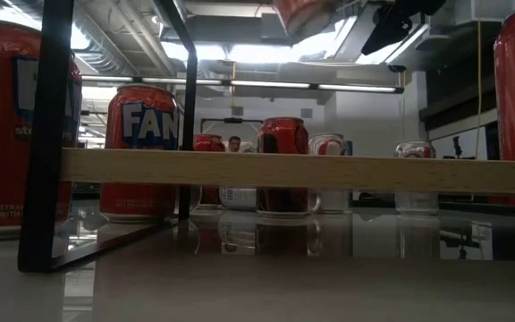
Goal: Place canned beverage on shelf
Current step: Put the top left orange soda can on the shelf
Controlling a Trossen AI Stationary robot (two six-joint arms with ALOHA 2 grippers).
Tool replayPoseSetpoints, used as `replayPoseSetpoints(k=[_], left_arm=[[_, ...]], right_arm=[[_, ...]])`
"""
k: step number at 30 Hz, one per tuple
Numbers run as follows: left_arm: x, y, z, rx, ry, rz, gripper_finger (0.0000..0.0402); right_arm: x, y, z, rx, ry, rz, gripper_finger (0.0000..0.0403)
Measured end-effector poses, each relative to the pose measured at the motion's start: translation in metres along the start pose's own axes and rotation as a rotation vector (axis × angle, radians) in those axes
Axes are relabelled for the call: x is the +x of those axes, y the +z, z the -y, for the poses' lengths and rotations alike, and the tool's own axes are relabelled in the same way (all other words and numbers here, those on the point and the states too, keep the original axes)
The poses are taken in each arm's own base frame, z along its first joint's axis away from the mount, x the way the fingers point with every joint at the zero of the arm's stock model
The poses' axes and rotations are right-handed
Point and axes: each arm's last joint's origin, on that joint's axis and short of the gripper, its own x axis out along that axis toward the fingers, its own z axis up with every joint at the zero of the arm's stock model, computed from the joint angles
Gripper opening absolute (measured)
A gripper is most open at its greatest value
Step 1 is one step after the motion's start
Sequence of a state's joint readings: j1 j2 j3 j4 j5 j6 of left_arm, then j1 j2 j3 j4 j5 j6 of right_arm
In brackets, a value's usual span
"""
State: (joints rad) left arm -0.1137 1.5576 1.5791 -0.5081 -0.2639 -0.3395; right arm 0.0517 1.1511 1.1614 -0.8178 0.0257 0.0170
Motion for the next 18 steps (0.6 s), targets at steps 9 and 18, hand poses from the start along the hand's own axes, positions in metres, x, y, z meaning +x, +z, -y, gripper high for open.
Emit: replayPoseSetpoints(k=[9,18], left_arm=[[0.041,-0.044,0.044,0.084,-0.069,-0.153,0.0278],[0.085,-0.082,0.058,0.119,-0.046,-0.264,0.0278]], right_arm=[[0.000,0.000,0.000,0.000,0.000,0.001,0.0360],[0.000,0.000,0.000,0.000,0.000,0.001,0.0360]])
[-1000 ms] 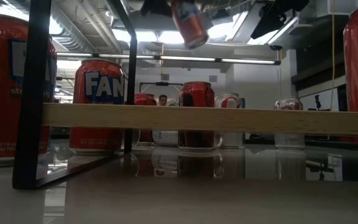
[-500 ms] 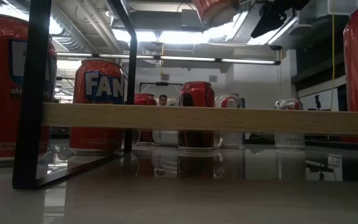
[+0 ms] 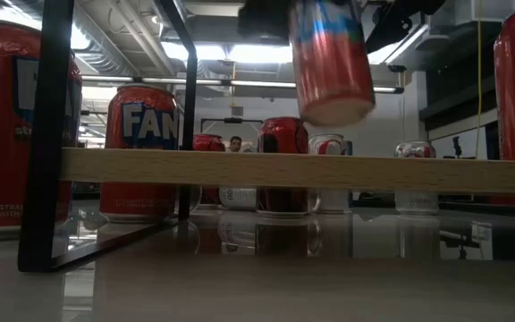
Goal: Place canned beverage on shelf
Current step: Put the top left orange soda can on the shelf
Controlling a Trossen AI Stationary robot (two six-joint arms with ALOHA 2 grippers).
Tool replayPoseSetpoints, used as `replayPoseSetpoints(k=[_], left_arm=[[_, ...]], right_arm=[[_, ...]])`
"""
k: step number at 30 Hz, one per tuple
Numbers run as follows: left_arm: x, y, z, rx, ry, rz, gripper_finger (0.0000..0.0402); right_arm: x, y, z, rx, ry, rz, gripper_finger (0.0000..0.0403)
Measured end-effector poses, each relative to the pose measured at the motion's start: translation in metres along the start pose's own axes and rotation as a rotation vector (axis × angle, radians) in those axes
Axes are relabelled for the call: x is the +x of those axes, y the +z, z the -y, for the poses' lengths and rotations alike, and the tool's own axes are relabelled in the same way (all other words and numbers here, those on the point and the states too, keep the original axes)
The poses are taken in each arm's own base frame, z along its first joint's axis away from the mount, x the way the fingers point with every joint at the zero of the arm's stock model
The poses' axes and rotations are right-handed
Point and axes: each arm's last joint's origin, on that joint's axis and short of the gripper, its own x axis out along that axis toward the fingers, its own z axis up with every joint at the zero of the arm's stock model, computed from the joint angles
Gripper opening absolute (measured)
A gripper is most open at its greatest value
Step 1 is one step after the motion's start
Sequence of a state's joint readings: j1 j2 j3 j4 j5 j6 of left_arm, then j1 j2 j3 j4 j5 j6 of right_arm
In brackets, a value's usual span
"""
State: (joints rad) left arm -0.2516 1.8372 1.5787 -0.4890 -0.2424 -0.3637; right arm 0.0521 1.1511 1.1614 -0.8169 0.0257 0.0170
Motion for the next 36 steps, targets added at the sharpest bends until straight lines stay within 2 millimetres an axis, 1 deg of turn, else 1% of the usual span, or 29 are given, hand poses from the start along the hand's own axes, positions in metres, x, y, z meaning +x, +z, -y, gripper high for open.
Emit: replayPoseSetpoints(k=[5,10,15,22,36], left_arm=[[0.021,-0.007,0.003,0.008,0.005,-0.016,0.0278],[0.030,-0.009,0.004,0.008,0.002,-0.006,0.0282],[0.042,-0.016,0.005,0.015,0.010,-0.032,0.0297],[0.043,-0.016,0.005,0.014,0.009,-0.028,0.0320],[0.043,-0.016,0.005,-0.019,0.011,-0.024,0.0323]], right_arm=[[0.000,0.000,0.000,0.000,0.000,0.000,0.0360],[0.000,0.000,0.000,0.000,0.000,0.000,0.0360],[0.000,0.000,0.000,0.000,0.001,-0.002,0.0360],[0.000,0.000,0.000,0.000,0.001,-0.002,0.0360],[0.000,0.000,0.000,0.000,0.001,-0.002,0.0360]])
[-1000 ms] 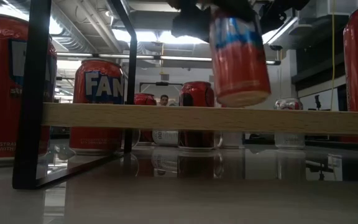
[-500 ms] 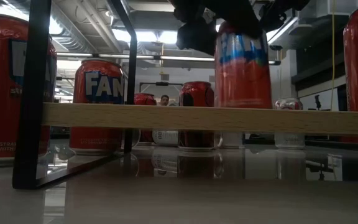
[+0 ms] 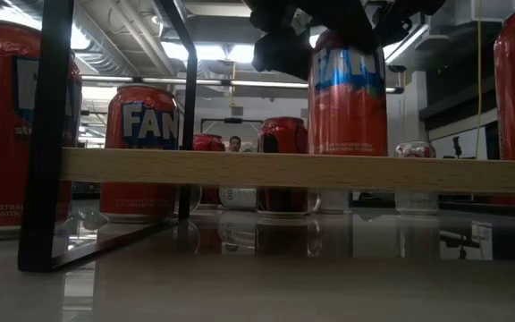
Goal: Place canned beverage on shelf
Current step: Put the top left orange soda can on the shelf
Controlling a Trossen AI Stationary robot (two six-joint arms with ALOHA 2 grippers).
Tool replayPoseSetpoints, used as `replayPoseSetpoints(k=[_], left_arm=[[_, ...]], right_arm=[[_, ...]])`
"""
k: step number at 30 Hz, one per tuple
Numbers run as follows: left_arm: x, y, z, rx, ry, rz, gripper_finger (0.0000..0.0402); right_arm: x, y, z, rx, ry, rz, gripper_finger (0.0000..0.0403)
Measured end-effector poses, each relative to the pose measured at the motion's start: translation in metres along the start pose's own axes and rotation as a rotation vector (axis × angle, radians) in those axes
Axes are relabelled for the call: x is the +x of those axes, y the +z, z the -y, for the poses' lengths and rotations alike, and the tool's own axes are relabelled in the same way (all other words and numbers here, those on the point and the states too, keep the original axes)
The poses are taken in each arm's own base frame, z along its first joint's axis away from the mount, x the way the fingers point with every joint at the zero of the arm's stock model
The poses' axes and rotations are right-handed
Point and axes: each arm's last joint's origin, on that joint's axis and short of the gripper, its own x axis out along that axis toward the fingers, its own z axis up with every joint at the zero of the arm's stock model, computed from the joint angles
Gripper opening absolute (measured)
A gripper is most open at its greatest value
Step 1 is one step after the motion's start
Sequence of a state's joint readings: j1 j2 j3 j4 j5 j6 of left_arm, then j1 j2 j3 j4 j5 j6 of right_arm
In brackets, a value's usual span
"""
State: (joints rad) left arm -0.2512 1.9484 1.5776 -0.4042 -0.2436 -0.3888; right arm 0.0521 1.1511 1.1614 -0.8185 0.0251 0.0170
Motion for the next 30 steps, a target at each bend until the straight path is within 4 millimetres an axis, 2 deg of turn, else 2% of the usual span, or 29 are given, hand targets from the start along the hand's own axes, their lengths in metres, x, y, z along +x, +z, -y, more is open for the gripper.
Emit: replayPoseSetpoints(k=[16,24,30], left_arm=[[0.0000,0.0017,0.0008,-0.006,-0.011,0.016,0.0324],[0.0010,0.0043,-0.0018,-0.017,-0.107,-0.012,0.0324],[0.0015,0.0049,-0.0036,-0.020,-0.110,-0.016,0.0324]], right_arm=[[0.0000,0.0000,0.0000,0.000,0.000,0.000,0.0360],[0.0001,0.0000,0.0000,0.000,0.000,0.000,0.0360],[0.0001,-0.0001,0.0000,0.000,0.000,0.000,0.0360]])
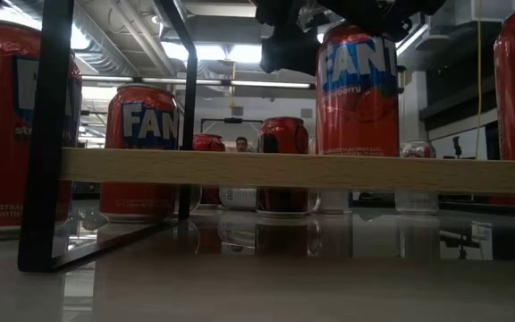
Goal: Place canned beverage on shelf
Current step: Put the top left orange soda can on the shelf
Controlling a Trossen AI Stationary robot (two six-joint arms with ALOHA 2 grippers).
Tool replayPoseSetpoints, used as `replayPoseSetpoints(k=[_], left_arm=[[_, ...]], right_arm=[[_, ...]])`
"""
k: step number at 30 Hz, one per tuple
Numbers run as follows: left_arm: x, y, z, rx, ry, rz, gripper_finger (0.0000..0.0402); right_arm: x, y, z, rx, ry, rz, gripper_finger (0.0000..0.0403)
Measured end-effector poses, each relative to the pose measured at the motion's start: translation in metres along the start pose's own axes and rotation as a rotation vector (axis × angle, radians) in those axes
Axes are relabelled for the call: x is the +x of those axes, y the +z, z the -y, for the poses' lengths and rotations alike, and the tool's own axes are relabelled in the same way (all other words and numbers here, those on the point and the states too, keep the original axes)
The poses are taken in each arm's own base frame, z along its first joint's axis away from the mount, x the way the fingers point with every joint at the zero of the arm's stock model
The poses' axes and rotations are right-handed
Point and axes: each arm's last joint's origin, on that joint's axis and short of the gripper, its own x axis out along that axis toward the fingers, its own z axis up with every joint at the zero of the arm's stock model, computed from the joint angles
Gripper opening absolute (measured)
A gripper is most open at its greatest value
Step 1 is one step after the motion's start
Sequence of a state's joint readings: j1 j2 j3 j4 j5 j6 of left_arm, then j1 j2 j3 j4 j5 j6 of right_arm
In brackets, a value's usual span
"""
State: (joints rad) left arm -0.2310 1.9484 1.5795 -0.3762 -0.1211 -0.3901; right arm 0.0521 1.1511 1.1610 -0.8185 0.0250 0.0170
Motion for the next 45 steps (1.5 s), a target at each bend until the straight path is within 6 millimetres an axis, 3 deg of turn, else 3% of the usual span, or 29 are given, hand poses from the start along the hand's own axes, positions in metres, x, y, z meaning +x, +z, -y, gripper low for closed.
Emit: replayPoseSetpoints(k=[21,25,33,40,45], left_arm=[[-0.004,0.014,0.003,0.016,-0.014,0.109,0.0324],[-0.015,0.030,0.002,0.087,0.001,0.112,0.0324],[-0.051,0.050,0.001,0.174,0.060,-0.043,0.0324],[-0.070,0.040,0.005,0.118,0.112,-0.227,0.0315],[-0.060,0.021,0.012,0.087,0.126,-0.291,0.0282]], right_arm=[[0.000,0.000,0.000,0.000,0.000,0.000,0.0360],[0.000,0.000,0.000,0.000,0.000,0.000,0.0360],[0.000,0.000,0.000,0.000,0.000,-0.002,0.0360],[0.000,0.000,0.000,0.000,0.000,-0.003,0.0360],[0.000,0.000,0.000,0.000,0.000,-0.003,0.0360]])
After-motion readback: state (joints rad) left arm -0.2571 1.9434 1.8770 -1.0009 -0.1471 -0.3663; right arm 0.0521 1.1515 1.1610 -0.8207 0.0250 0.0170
